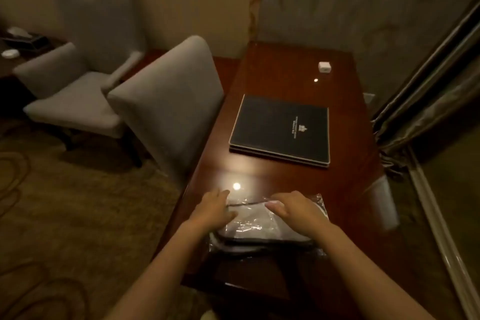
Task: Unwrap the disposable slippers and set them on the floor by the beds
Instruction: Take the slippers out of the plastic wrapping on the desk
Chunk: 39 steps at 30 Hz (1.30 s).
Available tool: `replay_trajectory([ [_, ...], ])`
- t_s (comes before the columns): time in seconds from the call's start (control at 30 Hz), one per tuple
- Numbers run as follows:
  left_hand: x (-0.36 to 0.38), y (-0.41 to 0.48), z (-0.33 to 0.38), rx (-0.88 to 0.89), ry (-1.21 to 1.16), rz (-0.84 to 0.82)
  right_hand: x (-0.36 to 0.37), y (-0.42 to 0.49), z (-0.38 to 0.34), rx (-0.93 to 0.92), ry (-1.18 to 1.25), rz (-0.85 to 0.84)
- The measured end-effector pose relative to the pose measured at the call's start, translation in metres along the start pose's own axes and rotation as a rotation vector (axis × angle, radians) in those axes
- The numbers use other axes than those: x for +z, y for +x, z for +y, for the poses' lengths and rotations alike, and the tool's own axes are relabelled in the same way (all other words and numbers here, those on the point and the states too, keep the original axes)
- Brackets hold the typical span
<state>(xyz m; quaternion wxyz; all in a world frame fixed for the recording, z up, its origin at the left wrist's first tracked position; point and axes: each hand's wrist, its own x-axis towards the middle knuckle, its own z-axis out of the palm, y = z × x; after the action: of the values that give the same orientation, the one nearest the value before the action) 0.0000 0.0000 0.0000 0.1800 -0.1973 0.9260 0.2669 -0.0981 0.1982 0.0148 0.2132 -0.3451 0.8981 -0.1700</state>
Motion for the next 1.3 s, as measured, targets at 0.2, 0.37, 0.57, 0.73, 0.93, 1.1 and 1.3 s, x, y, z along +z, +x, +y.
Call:
replay_trajectory([
  [0.2, 0.033, -0.018, -0.011, -0.151, -0.134, 0.147, 0.038, 0.009, 0.004, -0.034, -0.181, -0.022],
  [0.37, 0.042, -0.019, -0.014, -0.191, -0.138, 0.174, 0.049, 0.015, 0.008, -0.017, -0.185, 0.000],
  [0.57, 0.042, -0.016, -0.013, -0.212, -0.248, 0.234, 0.046, 0.025, 0.012, -0.035, -0.187, -0.023],
  [0.73, 0.036, -0.016, -0.009, -0.059, -0.447, 0.326, 0.035, 0.024, 0.014, -0.039, -0.032, -0.038],
  [0.93, -0.011, -0.005, 0.020, 0.054, -0.914, 0.491, -0.006, 0.023, 0.012, -0.021, 0.061, 0.092],
  [1.1, -0.039, -0.003, 0.063, 0.003, -1.394, 0.222, -0.040, 0.022, 0.001, 0.168, 0.512, 0.239],
  [1.3, -0.040, -0.003, 0.113, 0.095, -1.160, 0.151, -0.028, 0.003, -0.012, 0.363, 0.544, 0.320],
])
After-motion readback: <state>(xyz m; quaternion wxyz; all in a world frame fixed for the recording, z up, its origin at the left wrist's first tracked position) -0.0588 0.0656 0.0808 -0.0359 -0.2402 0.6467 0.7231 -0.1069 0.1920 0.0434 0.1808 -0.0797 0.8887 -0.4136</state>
